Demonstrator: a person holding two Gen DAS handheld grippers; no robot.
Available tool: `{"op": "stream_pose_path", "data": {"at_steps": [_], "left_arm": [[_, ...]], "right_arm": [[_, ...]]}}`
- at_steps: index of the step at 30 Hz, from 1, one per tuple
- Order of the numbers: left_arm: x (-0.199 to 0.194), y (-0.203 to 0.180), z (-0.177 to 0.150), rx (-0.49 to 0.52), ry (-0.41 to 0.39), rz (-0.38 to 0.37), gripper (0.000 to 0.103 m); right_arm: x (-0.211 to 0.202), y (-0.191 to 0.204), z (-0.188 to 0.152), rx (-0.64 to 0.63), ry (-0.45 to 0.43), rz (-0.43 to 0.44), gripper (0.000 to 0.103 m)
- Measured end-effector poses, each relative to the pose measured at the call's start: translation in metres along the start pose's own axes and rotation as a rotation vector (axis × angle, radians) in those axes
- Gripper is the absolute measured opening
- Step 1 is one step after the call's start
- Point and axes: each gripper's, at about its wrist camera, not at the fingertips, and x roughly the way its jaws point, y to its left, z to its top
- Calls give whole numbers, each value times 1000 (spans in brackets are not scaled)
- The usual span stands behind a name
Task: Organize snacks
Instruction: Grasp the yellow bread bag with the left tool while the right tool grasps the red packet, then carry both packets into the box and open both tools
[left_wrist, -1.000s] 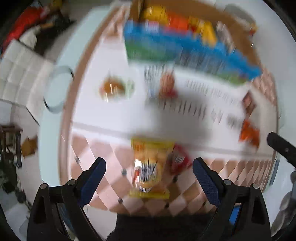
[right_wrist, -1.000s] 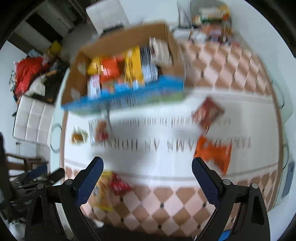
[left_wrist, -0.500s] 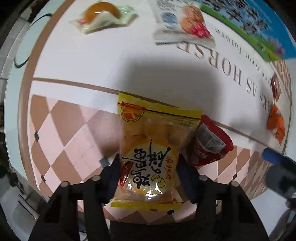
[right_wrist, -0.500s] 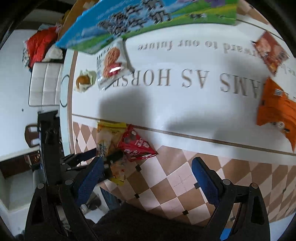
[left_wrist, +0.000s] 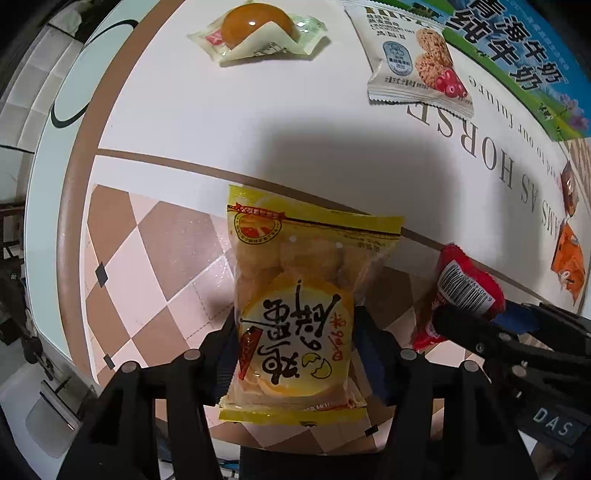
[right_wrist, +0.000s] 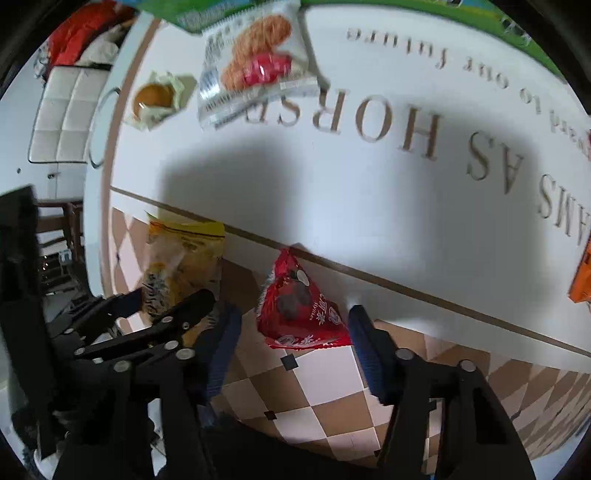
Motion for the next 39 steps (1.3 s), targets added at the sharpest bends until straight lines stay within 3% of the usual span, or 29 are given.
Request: {"op": "stream_pose_path", "data": {"at_steps": [8,14,20,24,26,31,35,39], "left_arm": [[-10,-9,6,16,-9,10,45],[-37,-33,13,43,-32,-35,44],[-120,-72,22,110,-164,-143,44],[-185,-96,49,167,-262,-219,44],[-209,-107,67,196,-298,-237,44],[-245,-122,120,229,-386,-199,44],[-246,-122,158,232,-386,-173,44],[-233,-128,196,207,-328,-159,44]], "right_arm": [[-7,-1,-8,-5,-68,-19,41],[-47,-32,-16,47,-128,22,41],[-112,-53,-27,89,-230,108,40],[-169,-61,-25,99,-330,139,40],[-204,-64,-17,103,-392,148,40],[-265,-71,17,115,-504,108,40],[-295,-81,57,133,-555,44,40],[-302,-93,101,165,-544,-3,40]]}}
